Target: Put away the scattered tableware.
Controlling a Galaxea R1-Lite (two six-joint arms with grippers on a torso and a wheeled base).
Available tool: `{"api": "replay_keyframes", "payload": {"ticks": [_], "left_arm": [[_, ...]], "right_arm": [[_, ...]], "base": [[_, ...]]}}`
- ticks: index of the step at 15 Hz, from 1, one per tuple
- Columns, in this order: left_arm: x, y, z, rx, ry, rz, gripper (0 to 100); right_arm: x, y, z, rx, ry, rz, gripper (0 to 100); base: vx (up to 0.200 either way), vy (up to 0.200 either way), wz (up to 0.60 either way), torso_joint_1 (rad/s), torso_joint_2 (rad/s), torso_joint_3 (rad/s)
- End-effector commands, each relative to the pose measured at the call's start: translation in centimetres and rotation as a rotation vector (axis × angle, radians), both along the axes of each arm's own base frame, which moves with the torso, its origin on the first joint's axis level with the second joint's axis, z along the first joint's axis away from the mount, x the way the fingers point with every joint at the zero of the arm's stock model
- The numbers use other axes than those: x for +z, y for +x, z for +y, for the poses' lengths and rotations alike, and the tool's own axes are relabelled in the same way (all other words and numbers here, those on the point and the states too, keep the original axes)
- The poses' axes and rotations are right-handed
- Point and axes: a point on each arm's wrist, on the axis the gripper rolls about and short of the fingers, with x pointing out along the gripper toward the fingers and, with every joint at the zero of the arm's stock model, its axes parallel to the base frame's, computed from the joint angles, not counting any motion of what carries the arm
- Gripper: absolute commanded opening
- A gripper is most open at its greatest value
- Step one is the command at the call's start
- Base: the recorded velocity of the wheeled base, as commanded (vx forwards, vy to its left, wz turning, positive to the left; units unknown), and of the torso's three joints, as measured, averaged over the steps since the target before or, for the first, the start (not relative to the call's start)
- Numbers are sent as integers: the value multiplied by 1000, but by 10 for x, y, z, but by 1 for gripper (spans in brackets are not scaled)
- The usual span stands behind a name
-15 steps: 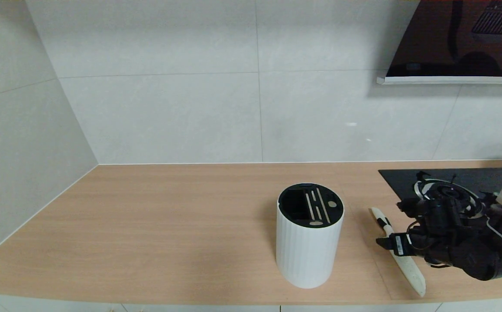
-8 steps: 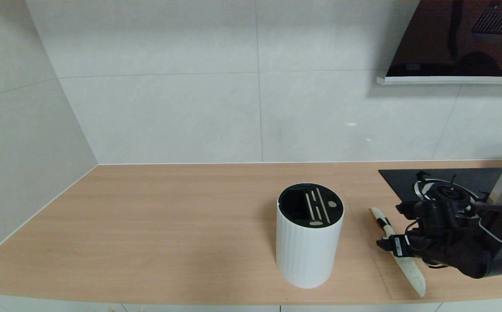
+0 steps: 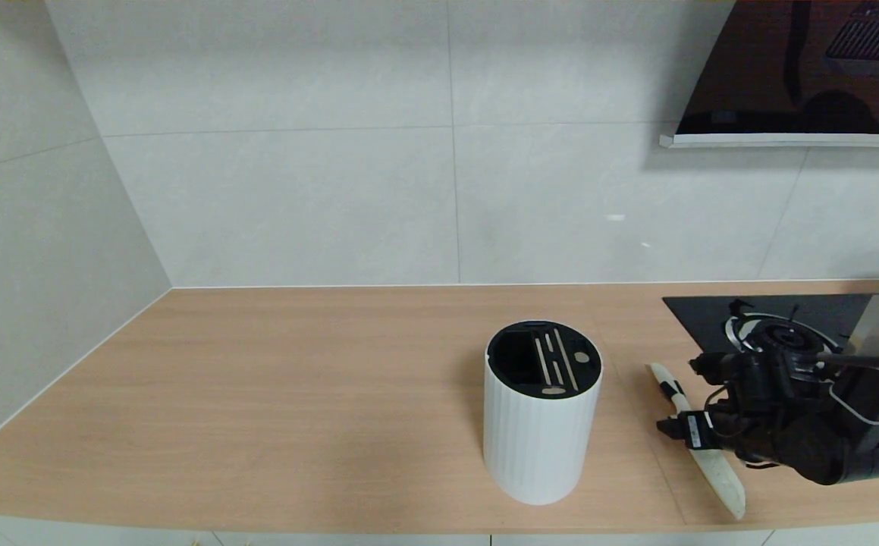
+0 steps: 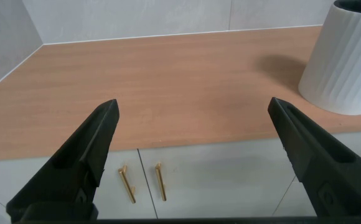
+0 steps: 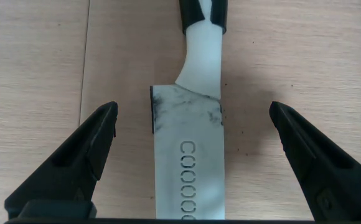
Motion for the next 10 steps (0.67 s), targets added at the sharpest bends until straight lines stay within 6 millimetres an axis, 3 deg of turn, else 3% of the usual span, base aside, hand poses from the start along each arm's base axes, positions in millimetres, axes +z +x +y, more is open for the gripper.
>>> {"api": "replay_keyframes", "payload": {"ticks": [1, 2, 10], "left_arm": [[0, 0, 0, 1, -1, 0, 100], [0, 0, 0, 1, -1, 0, 100], [0, 0, 0, 1, -1, 0, 100]], "right_arm": [[-1, 0, 0, -1, 0, 3, 100], [-2, 0, 0, 0, -1, 6, 0], [1, 0, -3, -9, -3, -2, 0]], "base": [[0, 0, 0, 0, 0, 0], [0, 0, 0, 0, 0, 0], [0, 0, 0, 0, 0, 0]]}}
